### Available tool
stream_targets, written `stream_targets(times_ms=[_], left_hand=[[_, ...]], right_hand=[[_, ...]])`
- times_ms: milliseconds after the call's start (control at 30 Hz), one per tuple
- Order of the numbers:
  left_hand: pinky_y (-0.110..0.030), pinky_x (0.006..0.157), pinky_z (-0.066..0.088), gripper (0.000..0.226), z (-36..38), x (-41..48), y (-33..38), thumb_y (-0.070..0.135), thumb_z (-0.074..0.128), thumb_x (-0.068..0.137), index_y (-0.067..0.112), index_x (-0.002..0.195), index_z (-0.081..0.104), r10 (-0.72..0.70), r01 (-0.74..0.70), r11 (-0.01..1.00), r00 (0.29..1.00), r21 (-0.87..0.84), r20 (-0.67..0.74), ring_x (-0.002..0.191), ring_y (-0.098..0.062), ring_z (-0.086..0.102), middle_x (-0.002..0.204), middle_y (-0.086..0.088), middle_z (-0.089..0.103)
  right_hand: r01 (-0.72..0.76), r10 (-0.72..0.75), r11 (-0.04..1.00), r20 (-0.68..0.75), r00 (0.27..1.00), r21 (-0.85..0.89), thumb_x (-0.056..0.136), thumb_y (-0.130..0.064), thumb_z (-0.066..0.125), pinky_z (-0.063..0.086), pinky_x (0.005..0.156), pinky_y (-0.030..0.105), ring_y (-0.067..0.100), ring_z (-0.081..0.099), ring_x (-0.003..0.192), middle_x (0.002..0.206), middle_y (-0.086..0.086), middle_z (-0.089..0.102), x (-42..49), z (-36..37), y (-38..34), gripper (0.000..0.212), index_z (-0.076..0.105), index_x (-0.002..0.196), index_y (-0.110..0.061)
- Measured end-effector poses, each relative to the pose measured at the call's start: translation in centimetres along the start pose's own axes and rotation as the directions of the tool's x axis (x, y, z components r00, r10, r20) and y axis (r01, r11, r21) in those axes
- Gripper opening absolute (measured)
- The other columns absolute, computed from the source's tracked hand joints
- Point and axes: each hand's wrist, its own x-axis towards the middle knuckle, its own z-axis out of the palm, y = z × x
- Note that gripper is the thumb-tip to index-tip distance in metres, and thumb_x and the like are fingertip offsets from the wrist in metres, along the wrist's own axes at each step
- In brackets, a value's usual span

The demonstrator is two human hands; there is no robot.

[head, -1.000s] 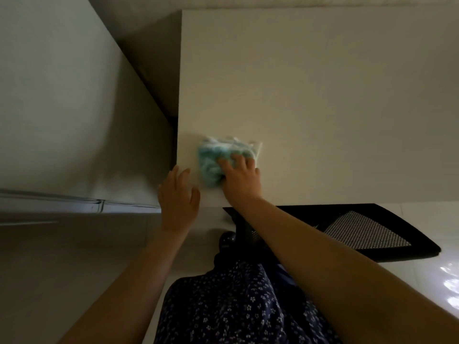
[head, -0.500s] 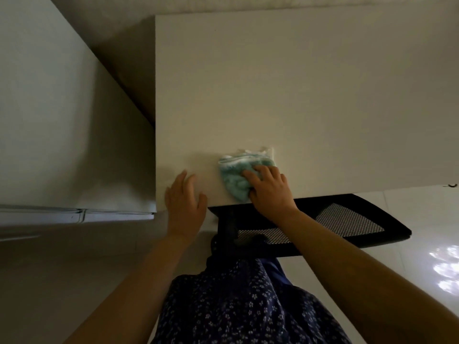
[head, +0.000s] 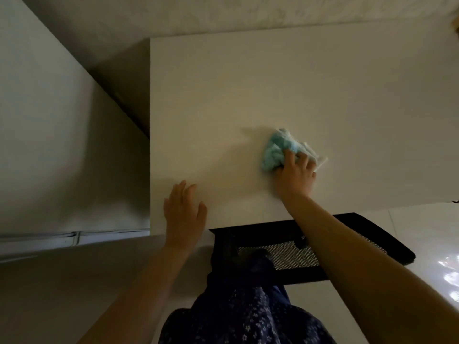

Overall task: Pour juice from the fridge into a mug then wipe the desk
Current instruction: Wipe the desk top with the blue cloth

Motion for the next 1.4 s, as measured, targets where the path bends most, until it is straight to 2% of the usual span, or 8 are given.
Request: stream_targets(times_ms=[167,367,500,633,733,867,1000,1400], left_hand=[[-0.058,0.109,0.026,0.062,-1.5,1.8,-1.6,0.041,0.03,0.083,0.01,0.134,0.045,-0.011,0.012,1.0,0.999,0.017,-0.046,0.138,-0.035,0.029,0.146,-0.017,0.038],[-0.057,0.104,0.033,0.071,-3.0,2.6,-4.4,0.047,0.031,0.082,0.003,0.138,0.039,-0.147,0.133,0.987,0.976,-0.092,-0.16,0.133,-0.038,0.037,0.143,-0.021,0.041],[-0.047,0.107,0.034,0.074,-2.6,1.1,-4.6,0.051,0.033,0.087,0.0,0.14,0.033,-0.187,0.151,0.974,0.957,-0.17,-0.221,0.131,-0.035,0.04,0.142,-0.021,0.041],[-0.052,0.097,0.044,0.06,-1.9,0.7,-3.8,0.036,0.04,0.086,0.001,0.136,0.038,-0.137,0.102,0.978,0.973,-0.183,-0.187,0.119,-0.036,0.051,0.134,-0.022,0.05],[-0.056,0.092,0.045,0.061,-1.4,0.4,-2.8,0.037,0.043,0.084,0.005,0.134,0.036,-0.059,0.045,0.992,0.991,-0.116,-0.123,0.115,-0.04,0.053,0.133,-0.023,0.05],[-0.06,0.102,0.035,0.072,-0.5,-0.1,-1.5,0.051,0.043,0.081,0.008,0.138,0.035,0.026,-0.026,1.0,0.999,-0.009,-0.032,0.126,-0.039,0.044,0.141,-0.021,0.044],[-0.056,0.11,0.022,0.078,-0.1,-0.2,-1.2,0.057,0.033,0.079,0.013,0.143,0.034,0.071,-0.074,0.996,0.996,0.05,0.044,0.137,-0.034,0.031,0.148,-0.012,0.036],[-0.053,0.112,0.017,0.072,-0.5,0.0,-1.4,0.051,0.034,0.08,0.013,0.139,0.041,0.084,-0.091,0.993,0.993,0.079,0.084,0.14,-0.032,0.025,0.149,-0.013,0.034]], right_hand=[[0.257,-0.254,0.966,0.086,0.963,-0.029,0.092,-0.03,0.043,0.029,0.101,0.048,0.042,0.029,0.126,0.14,0.018,0.034,1.0,2.1,-8.6,0.049,0.034,0.139,-0.024],[0.56,-0.544,0.828,0.19,0.817,-0.034,0.091,-0.028,0.043,0.031,0.102,0.048,0.042,0.027,0.128,0.141,0.015,0.032,-2.0,4.6,-16.7,0.047,0.034,0.137,-0.026],[0.752,-0.717,0.658,0.27,0.643,-0.045,0.089,-0.037,0.051,0.035,0.101,0.049,0.039,0.025,0.13,0.142,0.013,0.03,-5.1,5.6,-17.4,0.054,0.032,0.138,-0.028],[0.784,-0.746,0.62,0.291,0.6,-0.029,0.09,-0.041,0.048,0.037,0.096,0.049,0.037,0.028,0.128,0.139,0.012,0.036,-6.5,5.6,-15.1,0.051,0.036,0.137,-0.028],[0.75,-0.719,0.661,0.275,0.638,-0.015,0.087,-0.038,0.052,0.04,0.092,0.048,0.038,0.034,0.125,0.135,0.014,0.043,-7.1,4.8,-12.4,0.05,0.043,0.134,-0.026],[0.622,-0.598,0.782,0.23,0.767,-0.04,0.074,-0.033,0.065,0.049,0.078,0.049,0.042,0.051,0.11,0.121,0.014,0.056,-6.9,3.2,-8.2,0.048,0.057,0.12,-0.025],[0.462,-0.443,0.884,0.186,0.877,-0.07,0.077,-0.029,0.061,0.043,0.085,0.049,0.041,0.044,0.118,0.13,0.013,0.049,-6.1,1.1,-3.7,0.051,0.051,0.127,-0.025],[0.124,-0.114,0.987,0.102,0.988,-0.106,0.083,-0.029,0.052,0.039,0.095,0.049,0.038,0.034,0.123,0.134,0.013,0.041,-4.8,-2.0,4.4,0.05,0.042,0.132,-0.024]])
